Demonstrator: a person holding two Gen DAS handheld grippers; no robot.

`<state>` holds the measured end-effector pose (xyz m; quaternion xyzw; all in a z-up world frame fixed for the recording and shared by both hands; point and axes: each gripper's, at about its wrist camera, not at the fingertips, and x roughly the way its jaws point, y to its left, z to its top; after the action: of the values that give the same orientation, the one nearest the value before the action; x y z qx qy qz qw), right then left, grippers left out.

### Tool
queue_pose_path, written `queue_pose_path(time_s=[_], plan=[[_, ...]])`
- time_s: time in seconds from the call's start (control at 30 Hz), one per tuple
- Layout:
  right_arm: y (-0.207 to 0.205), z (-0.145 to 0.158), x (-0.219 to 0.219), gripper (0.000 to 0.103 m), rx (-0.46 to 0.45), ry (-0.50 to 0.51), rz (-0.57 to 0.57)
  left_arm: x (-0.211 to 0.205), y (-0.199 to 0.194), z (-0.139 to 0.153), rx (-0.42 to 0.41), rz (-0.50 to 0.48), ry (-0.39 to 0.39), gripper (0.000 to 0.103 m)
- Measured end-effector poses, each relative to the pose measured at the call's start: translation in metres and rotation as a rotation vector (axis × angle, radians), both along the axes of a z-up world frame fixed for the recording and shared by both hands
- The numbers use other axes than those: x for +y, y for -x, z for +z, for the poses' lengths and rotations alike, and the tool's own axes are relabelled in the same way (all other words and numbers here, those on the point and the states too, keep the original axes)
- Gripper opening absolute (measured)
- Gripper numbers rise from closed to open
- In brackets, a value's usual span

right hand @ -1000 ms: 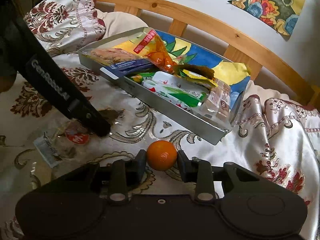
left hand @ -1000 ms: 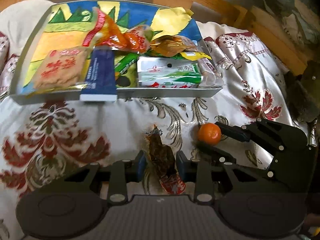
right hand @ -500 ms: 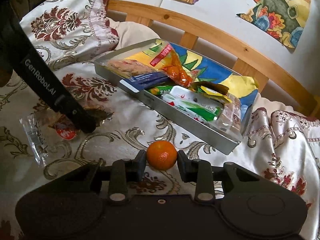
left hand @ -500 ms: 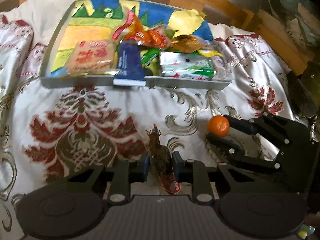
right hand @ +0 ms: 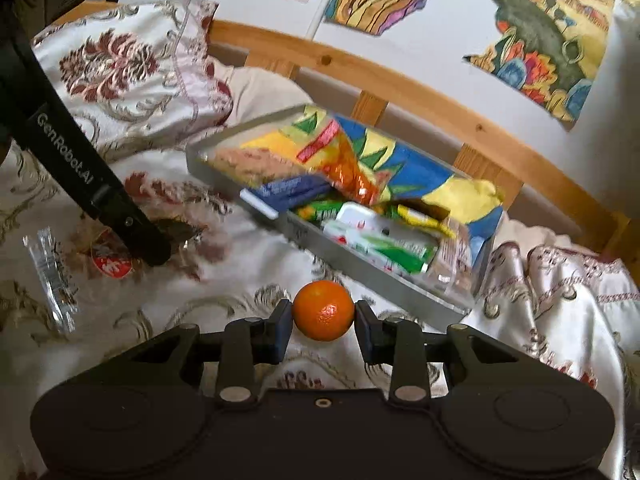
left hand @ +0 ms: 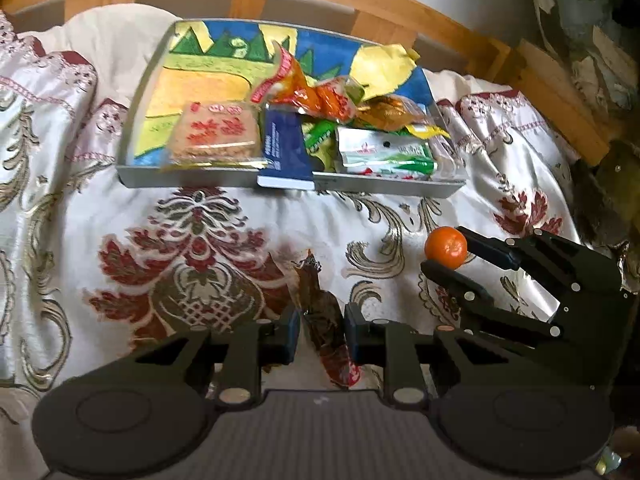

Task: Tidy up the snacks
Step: 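Grasp the mandarin orange with the right gripper while the left grasps the brown stick packet, then carry the orange and brown stick packet over the tray and lower them in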

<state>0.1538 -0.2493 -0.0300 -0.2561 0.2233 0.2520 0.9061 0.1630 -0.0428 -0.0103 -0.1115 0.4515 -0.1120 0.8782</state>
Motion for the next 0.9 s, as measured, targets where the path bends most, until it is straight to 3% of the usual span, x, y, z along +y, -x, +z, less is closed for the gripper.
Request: queue_pose_path(time_s=[0.23, 0.5, 0.9], plan=[[0.003, 0.009, 0.010, 0.035, -0.038, -0.054, -0.014, 0.011, 0.001, 0.010, -0.032, 0.027, 0.002, 0.026], [-0.009, 0.014, 0.020, 0.036, -0.112, -0.117, -0.070, 0.033, -0.007, 0.039, -0.128, 0.121, 0.004, 0.026], [-0.063, 0.015, 0.053, 0.036, -0.153, -0.221, -0.133, 0.058, -0.083, 0.052, -0.220, 0.289, -0.021, 0.026]])
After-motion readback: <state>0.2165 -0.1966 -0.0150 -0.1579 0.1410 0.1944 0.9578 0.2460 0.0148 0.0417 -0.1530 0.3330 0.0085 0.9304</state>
